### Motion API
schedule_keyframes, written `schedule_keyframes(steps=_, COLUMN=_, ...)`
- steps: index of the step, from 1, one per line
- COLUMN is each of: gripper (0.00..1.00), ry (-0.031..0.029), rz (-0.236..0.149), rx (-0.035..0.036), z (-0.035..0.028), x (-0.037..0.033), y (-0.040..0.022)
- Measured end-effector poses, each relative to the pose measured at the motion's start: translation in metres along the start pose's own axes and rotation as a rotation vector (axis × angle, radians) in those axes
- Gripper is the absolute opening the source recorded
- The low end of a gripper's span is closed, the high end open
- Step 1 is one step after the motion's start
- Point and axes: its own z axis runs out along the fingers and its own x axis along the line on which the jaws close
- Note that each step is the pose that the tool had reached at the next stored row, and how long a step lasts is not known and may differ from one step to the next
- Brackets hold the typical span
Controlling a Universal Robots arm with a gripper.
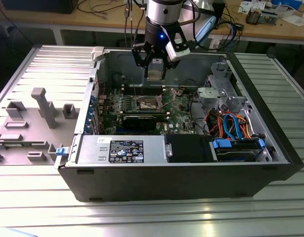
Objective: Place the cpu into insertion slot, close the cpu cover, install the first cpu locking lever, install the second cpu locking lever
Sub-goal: 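Place the cpu into insertion slot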
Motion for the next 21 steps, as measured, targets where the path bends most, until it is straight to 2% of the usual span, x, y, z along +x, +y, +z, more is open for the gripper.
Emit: schedule_keyframes(steps=21, gripper=0.55, ry=0.0, rz=0.0, rx=0.0, z=0.006, x=0.0015, y=-0.0006)
